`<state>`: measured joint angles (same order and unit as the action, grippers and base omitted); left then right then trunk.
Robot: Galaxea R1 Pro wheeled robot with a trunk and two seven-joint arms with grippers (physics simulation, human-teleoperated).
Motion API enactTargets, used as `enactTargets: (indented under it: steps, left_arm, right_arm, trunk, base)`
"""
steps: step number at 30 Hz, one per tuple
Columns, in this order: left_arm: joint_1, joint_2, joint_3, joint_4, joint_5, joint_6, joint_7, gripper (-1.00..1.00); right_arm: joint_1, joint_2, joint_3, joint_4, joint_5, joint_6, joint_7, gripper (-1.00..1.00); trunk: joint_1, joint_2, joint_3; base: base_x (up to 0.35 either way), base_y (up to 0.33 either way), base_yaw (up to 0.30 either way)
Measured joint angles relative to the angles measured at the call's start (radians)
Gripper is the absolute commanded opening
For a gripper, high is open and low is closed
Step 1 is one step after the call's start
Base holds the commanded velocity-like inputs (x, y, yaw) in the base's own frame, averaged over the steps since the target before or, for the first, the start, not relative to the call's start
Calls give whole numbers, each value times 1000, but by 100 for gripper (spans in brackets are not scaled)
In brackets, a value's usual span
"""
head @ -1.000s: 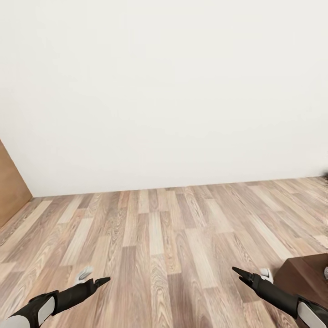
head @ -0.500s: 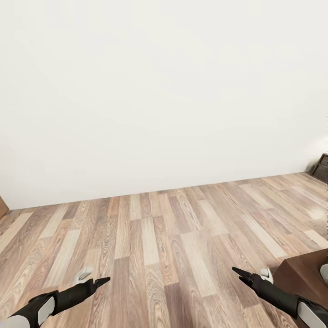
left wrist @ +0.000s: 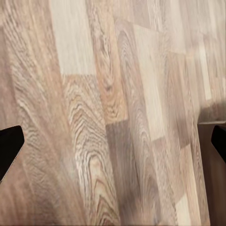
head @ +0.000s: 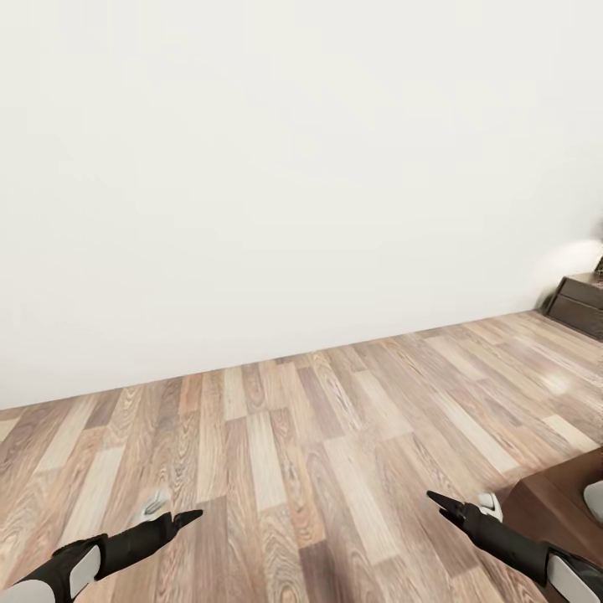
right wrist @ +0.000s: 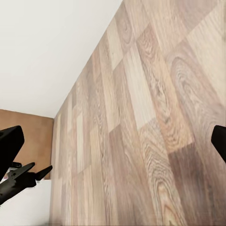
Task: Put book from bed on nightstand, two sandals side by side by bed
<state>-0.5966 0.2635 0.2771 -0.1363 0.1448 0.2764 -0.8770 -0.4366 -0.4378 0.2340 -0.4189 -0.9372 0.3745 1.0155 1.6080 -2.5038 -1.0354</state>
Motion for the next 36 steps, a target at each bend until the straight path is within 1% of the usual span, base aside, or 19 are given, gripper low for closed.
enactTargets:
  steps: [20,36]
  left_arm:
    - [0,0,0,0,0,0,0,100]
    - [0,0,0,0,0,0,-2,100]
  right_arm:
    - [0,0,0,1,0,0,1,100]
    - [0,0,0,1,0,0,1,100]
  trunk:
    - [0,0,0]
    - [0,0,0]
  base:
    - [169,118,-159]
    - [169,138,-186]
